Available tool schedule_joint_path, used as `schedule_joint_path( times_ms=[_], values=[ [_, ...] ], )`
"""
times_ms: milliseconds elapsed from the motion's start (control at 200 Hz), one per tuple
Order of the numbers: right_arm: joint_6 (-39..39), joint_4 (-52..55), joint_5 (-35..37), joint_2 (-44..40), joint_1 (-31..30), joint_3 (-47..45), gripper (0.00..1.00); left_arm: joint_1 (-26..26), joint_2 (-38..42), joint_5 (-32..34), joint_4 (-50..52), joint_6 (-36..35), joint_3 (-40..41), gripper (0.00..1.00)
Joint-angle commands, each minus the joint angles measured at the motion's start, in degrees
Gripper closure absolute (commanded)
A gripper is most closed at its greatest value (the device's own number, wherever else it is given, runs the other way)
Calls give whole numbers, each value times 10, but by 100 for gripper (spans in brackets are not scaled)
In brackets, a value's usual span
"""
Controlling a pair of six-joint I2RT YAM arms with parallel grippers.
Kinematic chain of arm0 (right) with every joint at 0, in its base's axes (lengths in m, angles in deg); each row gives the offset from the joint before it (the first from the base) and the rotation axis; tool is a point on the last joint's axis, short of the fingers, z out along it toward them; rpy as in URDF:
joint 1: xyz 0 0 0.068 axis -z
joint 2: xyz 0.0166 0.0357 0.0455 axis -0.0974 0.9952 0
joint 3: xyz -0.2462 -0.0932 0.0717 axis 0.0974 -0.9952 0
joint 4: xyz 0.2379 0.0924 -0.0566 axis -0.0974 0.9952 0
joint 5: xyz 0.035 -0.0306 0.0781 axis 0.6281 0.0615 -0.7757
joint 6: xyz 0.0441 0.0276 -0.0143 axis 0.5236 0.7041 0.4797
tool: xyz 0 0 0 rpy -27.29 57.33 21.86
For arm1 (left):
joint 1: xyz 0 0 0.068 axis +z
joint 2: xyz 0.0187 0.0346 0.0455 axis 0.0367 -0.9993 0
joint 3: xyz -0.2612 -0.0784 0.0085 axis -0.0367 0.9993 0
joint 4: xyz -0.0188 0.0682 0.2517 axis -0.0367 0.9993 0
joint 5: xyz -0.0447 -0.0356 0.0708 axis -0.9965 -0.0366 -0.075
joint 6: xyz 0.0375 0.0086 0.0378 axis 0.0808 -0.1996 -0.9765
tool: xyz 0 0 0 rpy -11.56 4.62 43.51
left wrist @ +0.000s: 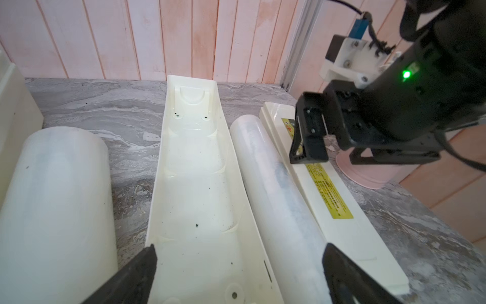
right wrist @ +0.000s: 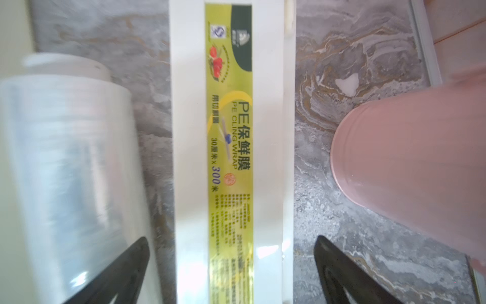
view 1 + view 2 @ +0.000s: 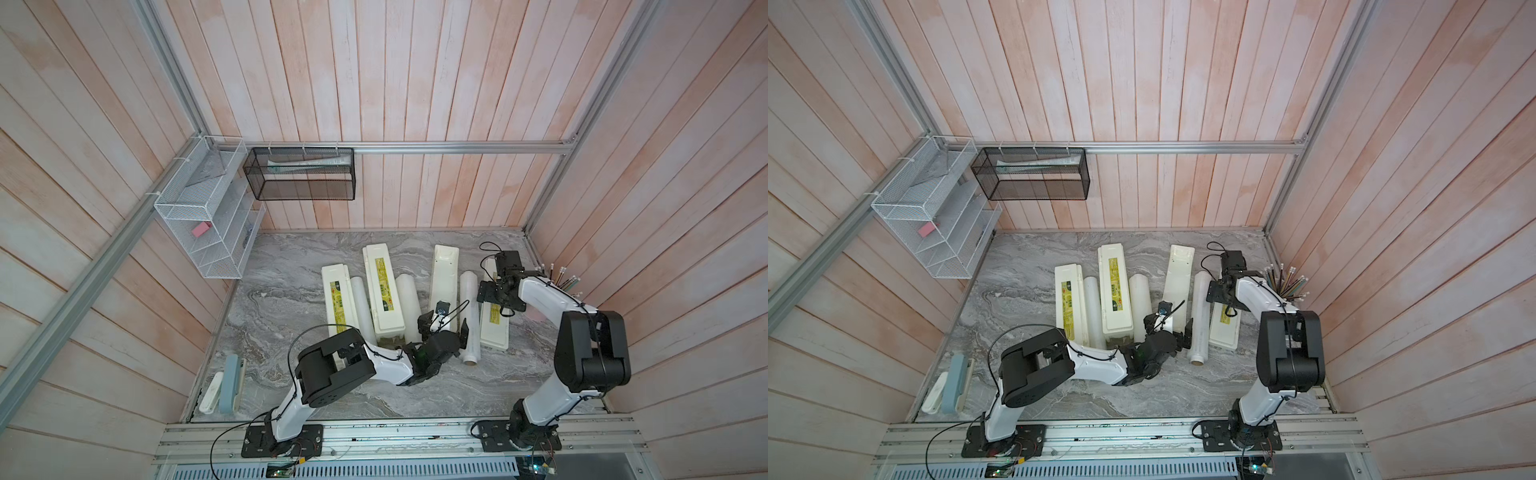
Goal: Put plastic wrap rolls into dispensers
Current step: Place the plastic wrap cutting box at the center of the board, then pick up the plastic wrap from the center of the board.
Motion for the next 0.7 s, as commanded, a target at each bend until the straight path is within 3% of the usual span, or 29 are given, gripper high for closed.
schedule_joint_path(
  times_ms=[0, 95, 235, 455, 695],
  values=[
    [18, 18, -55, -40, -13, -1, 6, 19, 51, -63, 12, -20, 8, 0],
    [33, 7, -108, -62, -27, -17, 11, 46, 77, -104, 46, -18, 7, 0],
    [59, -17, -128, -76, -54, -43, 17, 88, 97, -178, 100, -22, -9, 1],
    [75, -19, -105, -51, -89, -52, 21, 153, 121, -272, 161, 15, -22, 3],
    [76, -22, -93, -54, -98, -83, 23, 183, 136, -324, 199, 28, -26, 3]
  ],
)
